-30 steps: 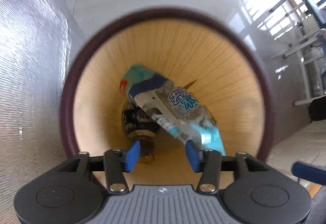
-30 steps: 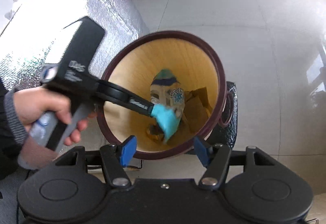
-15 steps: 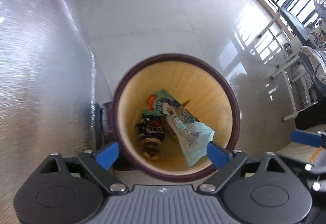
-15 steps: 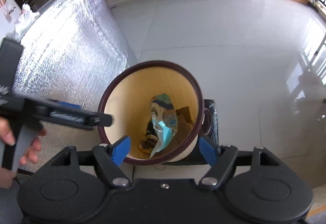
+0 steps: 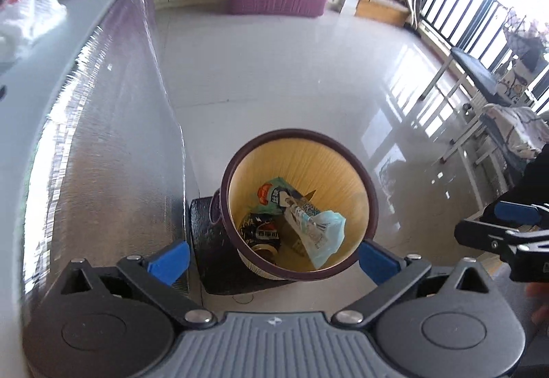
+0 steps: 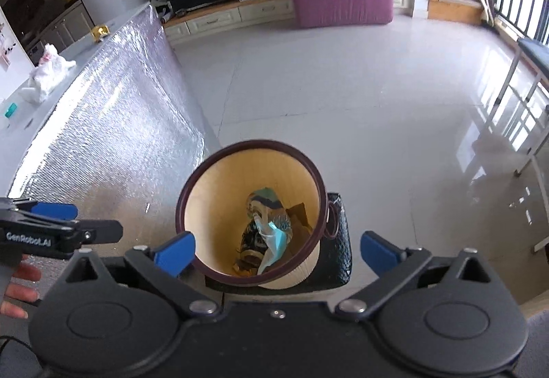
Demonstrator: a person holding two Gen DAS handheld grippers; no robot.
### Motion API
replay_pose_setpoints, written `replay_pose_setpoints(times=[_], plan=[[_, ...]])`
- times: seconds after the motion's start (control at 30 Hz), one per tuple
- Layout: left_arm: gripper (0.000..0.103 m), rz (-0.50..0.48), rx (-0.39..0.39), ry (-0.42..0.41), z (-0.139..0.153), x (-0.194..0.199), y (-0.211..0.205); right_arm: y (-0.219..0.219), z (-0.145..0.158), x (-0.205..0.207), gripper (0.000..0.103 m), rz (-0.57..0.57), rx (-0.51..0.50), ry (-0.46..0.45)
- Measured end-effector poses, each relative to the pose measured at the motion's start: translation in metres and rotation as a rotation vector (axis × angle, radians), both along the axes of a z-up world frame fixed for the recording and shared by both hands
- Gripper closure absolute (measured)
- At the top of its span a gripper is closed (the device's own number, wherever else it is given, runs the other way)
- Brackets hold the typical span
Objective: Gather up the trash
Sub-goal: 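Move both open tools from the wastebasket back over the table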
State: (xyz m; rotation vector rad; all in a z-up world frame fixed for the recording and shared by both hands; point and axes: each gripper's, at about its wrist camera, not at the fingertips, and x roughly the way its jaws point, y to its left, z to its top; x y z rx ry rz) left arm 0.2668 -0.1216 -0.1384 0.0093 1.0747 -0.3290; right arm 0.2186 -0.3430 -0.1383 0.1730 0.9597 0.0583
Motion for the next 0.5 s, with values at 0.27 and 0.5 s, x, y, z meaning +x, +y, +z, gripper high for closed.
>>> replay_pose_setpoints(times=[0.27, 0.5], plan=[[0.000, 0.008, -0.059, -0.075, 0.038, -0.034, 0.026, 0.022, 0.030, -0.026, 0.000, 0.002, -0.044, -0.073], [0.000, 0.017, -0.100, -0.163, 0.072, -0.062, 0.050, 0.041, 0.058, -0.053, 0.000, -0.007, -0.054, -0.152]])
